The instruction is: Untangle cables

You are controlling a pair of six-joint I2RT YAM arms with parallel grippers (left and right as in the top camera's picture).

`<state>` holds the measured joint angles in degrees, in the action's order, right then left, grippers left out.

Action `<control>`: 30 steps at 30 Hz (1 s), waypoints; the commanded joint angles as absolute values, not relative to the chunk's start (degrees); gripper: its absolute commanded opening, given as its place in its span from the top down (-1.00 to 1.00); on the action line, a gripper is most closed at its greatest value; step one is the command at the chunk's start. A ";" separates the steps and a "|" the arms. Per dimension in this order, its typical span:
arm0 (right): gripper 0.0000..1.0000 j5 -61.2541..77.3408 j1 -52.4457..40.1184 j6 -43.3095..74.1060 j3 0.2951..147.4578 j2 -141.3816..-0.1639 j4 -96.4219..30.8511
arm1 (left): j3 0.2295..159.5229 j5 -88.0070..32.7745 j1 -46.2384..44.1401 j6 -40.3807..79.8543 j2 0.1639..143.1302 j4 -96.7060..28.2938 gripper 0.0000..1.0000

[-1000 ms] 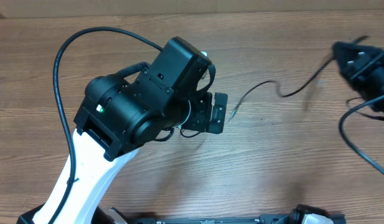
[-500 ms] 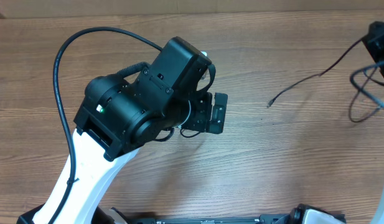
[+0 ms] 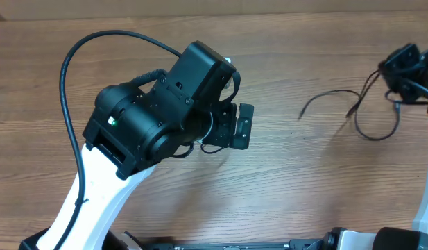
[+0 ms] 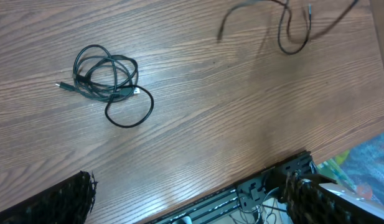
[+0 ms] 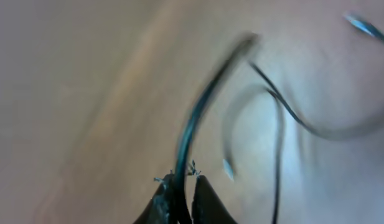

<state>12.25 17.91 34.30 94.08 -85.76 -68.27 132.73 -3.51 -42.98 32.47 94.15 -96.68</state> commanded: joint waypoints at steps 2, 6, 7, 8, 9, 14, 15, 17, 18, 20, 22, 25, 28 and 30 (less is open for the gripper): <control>0.29 12.51 17.89 28.80 95.20 -85.65 -75.16 | 132.46 -4.08 -42.76 32.14 94.74 -96.79 -0.99; -0.83 12.51 17.65 23.90 94.85 -85.65 -81.47 | 132.46 -4.08 -42.76 32.14 94.74 -96.79 -0.99; -0.92 12.45 17.65 23.38 94.85 -85.65 -81.97 | 132.46 -4.08 -42.76 32.14 94.74 -96.79 -0.99; -1.00 12.45 17.65 22.68 94.85 -85.65 -82.30 | 132.46 -4.08 -42.76 32.14 94.74 -96.79 -1.00; -1.00 12.40 17.65 22.15 94.85 -85.65 -82.52 | 132.46 -4.08 -42.76 32.14 94.74 -96.79 -0.99; -1.00 11.18 17.63 22.20 94.83 -85.65 -83.05 | 132.46 -4.12 -42.78 32.14 94.74 -96.79 -0.99; -1.00 11.18 17.63 22.17 94.83 -85.65 -83.02 | 132.46 -4.12 -42.78 32.14 94.74 -96.79 -0.99; -1.00 11.22 17.63 22.17 94.80 -85.69 -82.89 | 132.46 -4.10 -42.78 32.14 94.74 -96.79 -1.00; -1.00 11.25 17.63 22.20 94.76 -85.69 -82.76 | 132.46 -4.12 -42.78 32.14 94.74 -96.79 -0.99; -1.00 12.27 17.63 22.20 94.28 -85.71 -82.19 | 132.46 -4.12 -42.78 32.14 94.74 -96.79 -0.99; -1.00 15.75 17.61 22.17 93.78 -85.82 -81.73 | 132.46 -4.12 -42.78 32.16 94.74 -96.79 -0.99; -1.00 22.28 16.40 21.85 92.95 -85.97 -80.44 | 132.46 -4.10 -42.78 32.16 94.74 -96.79 -0.99; -1.00 27.77 13.13 17.06 92.25 -85.97 -77.69 | 132.46 -4.10 -42.78 32.16 94.74 -96.79 -0.99; -1.00 26.94 10.41 16.16 91.96 -86.02 -76.53 | 132.46 -4.10 -42.78 32.16 94.74 -96.79 -0.99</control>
<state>22.33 14.00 19.92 92.62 -85.82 -77.58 132.70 -3.73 -42.98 32.47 94.21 -96.68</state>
